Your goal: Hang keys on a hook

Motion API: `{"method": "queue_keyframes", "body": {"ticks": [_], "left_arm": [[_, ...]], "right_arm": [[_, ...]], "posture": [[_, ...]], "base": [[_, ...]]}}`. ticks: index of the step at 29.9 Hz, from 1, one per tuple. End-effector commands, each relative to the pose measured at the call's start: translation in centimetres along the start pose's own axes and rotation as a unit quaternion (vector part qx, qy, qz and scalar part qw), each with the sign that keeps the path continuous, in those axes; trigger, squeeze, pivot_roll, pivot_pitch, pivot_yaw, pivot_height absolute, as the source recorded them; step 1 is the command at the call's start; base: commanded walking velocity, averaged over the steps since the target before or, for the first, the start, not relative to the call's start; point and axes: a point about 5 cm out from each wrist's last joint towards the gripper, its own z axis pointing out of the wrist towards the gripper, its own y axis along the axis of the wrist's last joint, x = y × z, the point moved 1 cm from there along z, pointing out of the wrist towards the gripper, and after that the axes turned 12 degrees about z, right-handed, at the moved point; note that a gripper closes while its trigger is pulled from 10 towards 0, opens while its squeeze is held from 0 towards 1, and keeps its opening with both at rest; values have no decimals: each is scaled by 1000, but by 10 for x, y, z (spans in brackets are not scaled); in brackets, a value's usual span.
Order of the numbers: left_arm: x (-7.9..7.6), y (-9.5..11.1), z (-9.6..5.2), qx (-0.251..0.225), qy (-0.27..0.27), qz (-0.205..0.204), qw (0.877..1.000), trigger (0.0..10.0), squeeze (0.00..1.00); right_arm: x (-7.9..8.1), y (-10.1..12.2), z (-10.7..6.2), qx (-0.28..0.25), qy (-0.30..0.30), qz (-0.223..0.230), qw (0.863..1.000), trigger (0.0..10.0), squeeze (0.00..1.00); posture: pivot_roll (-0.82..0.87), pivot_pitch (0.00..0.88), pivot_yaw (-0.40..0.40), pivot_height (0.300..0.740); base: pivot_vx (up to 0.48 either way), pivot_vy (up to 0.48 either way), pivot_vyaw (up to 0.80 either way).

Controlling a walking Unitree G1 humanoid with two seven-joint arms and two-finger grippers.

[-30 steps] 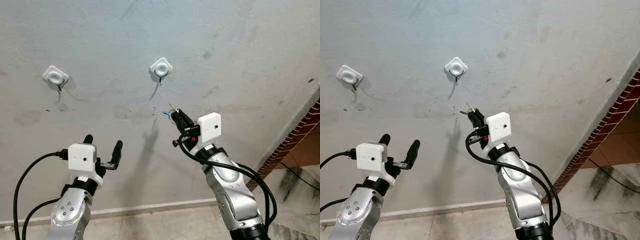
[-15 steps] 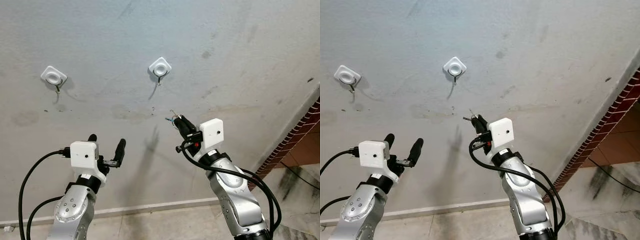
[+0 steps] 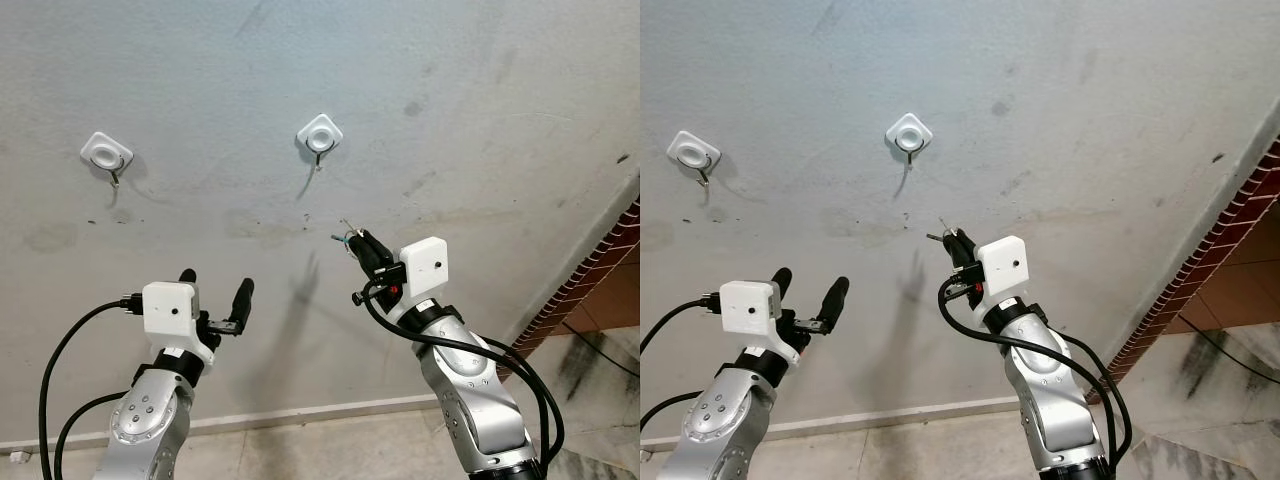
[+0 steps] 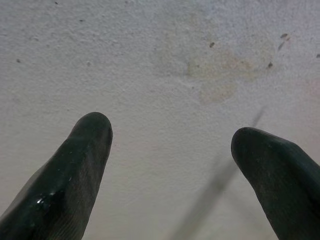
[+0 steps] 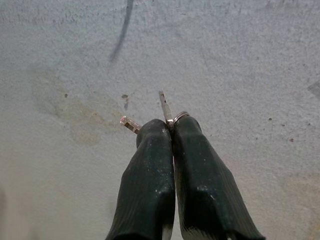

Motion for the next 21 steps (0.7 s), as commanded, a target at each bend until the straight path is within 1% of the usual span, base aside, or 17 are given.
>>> {"method": "queue_keyframes", "body": {"ticks": [1, 6, 7, 9, 13, 14, 16, 21], "left_arm": [[0, 3, -1, -4, -4, 4, 1000, 10000, 0], [-1, 3, 0, -3, -9, 5, 1000, 10000, 0], [-2, 3, 1, -2, -14, 10, 1000, 10000, 0], [-2, 3, 1, -3, -17, 13, 1000, 10000, 0], [-1, 4, 2, -5, -20, 17, 1000, 10000, 0], [-1, 4, 2, -4, -21, 21, 1000, 10000, 0], [-2, 5, 2, -6, -28, 24, 999, 10000, 0], [-10, 10, 1, -18, -53, 47, 997, 10000, 0]], "right_arm": [[1, 4, -1, -10, 0, -4, 1000, 10000, 0], [1, 4, -1, -10, 0, -4, 1000, 10000, 0], [-2, 0, -4, -2, -3, -8, 1000, 10000, 0], [-3, -2, -5, 1, -4, -9, 1000, 10000, 0], [-4, -1, -7, 1, -2, -11, 1000, 10000, 0], [-5, 1, -8, -5, -2, -16, 1000, 10000, 0], [-6, 6, -6, -18, 0, -8, 1000, 10000, 0], [1, 21, 3, -44, 16, -5, 999, 10000, 0]], "posture": [[102, 53, 40, 740], [100, 53, 43, 740], [102, 51, 42, 740], [102, 51, 42, 740], [101, 50, 47, 740], [102, 49, 47, 740], [102, 49, 48, 740], [106, 52, 53, 740]], "base": [[0, 0, 0], [0, 0, 0], [0, 0, 0], [0, 0, 0], [0, 0, 0], [0, 0, 0], [0, 0, 0], [0, 0, 0]]}}
